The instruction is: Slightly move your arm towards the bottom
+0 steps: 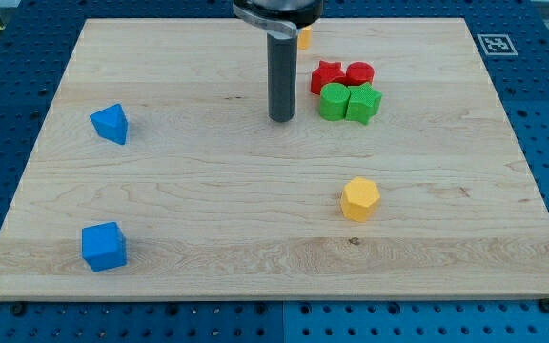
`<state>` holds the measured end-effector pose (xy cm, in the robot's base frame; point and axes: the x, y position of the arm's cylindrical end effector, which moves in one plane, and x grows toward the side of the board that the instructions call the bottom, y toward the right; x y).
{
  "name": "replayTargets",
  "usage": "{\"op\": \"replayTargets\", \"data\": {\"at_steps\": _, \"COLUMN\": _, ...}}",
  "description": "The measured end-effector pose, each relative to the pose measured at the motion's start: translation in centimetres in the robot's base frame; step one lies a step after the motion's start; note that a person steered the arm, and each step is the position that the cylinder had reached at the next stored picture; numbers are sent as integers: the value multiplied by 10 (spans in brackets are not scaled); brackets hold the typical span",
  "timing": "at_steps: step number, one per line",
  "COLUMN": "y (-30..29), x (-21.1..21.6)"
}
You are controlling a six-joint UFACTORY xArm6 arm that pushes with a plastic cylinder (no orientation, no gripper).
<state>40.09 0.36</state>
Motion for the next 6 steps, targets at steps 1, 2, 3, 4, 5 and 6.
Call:
{"op": "replayTargets", "data": {"at_steps": 1, "y": 0, "x": 9}}
{"op": "replayTargets", "data": {"at_steps": 2, "y": 0, "x": 9}}
{"op": "replayTargets", "data": {"at_steps": 3, "y": 0, "x": 17}}
{"op": "replayTargets", "data": {"at_steps": 4, "y": 0, "x": 26}}
{"op": "replayTargets", "data": {"at_steps": 5, "y": 0, "x": 26}}
{"op": "replayTargets", "data": {"at_steps": 6, "y": 0, "x": 31}}
